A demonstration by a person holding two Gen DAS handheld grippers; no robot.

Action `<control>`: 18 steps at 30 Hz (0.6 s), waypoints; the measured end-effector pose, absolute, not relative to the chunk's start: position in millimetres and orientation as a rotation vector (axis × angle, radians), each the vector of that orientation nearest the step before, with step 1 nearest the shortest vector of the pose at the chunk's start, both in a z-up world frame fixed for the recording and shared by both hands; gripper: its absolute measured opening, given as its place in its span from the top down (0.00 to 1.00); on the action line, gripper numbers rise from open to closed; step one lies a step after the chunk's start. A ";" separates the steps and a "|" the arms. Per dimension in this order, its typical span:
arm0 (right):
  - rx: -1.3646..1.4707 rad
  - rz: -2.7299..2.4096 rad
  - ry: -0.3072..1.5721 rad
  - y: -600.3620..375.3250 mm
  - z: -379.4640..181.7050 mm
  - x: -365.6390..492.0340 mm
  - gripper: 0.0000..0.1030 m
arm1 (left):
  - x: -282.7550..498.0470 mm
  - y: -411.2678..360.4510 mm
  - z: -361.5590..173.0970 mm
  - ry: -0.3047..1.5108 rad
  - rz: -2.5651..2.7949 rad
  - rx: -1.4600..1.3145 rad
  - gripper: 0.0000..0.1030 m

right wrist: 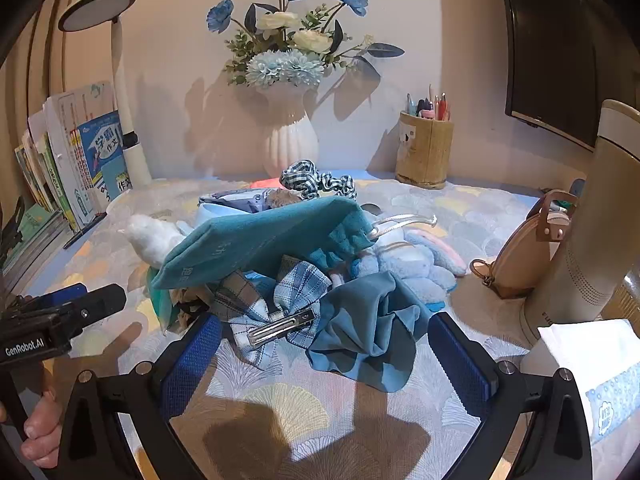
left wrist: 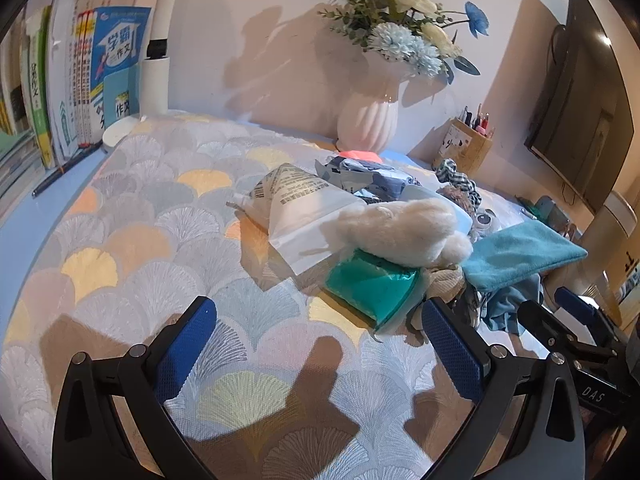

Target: Organize soft objects

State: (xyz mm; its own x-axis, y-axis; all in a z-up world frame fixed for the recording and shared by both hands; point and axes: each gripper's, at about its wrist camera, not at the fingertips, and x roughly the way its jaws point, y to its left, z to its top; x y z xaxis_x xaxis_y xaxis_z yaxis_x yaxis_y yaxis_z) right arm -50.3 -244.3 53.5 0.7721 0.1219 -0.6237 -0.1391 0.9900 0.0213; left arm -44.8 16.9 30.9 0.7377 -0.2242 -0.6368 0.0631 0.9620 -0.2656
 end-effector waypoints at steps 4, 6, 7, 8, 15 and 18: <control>-0.016 0.143 0.677 -246.0 52.8 -51.0 0.00 | -44.7 16.2 31.5 0.726 -0.163 -0.230 0.01; -0.002 0.145 0.677 -248.4 52.8 -51.6 0.00 | -44.8 15.9 31.3 0.727 -0.164 -0.232 0.01; 0.008 0.146 0.677 -250.1 53.0 -51.4 0.00 | -44.5 16.4 31.2 0.729 -0.165 -0.235 0.01; 0.014 0.146 0.677 -251.3 52.9 -51.8 0.00 | -44.1 17.2 31.0 0.731 -0.167 -0.239 0.01; 0.055 0.148 0.679 -257.2 53.4 -51.5 0.00 | -44.9 16.5 30.2 0.737 -0.181 -0.245 0.01; 0.053 0.147 0.679 -257.1 53.3 -51.9 0.00 | -46.1 12.8 31.8 0.730 -0.181 -0.224 0.01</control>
State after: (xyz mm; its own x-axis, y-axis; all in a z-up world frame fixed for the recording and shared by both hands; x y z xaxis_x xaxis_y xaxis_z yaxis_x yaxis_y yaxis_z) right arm -51.9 -257.1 53.3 0.7683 0.1526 -0.6216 -0.1177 0.9883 0.0971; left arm -46.1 12.8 31.8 0.7315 -0.2404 -0.6381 0.0848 0.9606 -0.2647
